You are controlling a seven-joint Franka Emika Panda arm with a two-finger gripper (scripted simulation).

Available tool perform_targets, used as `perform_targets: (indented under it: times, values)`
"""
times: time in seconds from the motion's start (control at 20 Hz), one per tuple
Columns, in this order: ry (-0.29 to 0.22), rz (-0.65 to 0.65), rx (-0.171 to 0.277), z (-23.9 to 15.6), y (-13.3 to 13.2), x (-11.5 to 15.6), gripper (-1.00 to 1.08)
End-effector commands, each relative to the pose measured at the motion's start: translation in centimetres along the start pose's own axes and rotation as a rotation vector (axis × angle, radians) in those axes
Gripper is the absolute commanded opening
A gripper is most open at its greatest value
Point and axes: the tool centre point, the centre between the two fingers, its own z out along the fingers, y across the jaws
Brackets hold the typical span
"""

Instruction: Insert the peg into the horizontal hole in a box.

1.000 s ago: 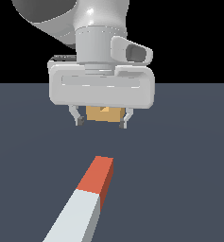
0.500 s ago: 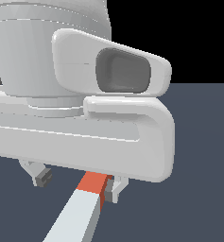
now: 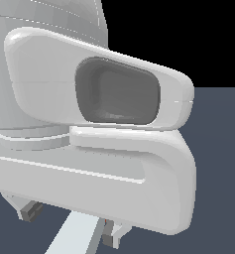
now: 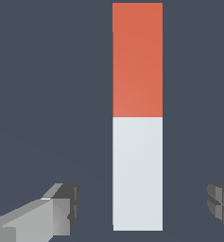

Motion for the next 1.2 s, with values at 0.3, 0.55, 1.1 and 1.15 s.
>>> perform_targets:
  times: [0.3,0.55,1.1,1.15]
  values:
    - [0.001,0.000,0.000,3.1,-0.1,0.0,1.00]
    - [0.001,0.000,0.000,4.7,0.0,0.0,1.00]
    - [0.002,0.000,-0.001,4.9,0.1,0.0,-1.00]
    - [0.002,0.000,-0.001,4.9,0.1,0.0,-1.00]
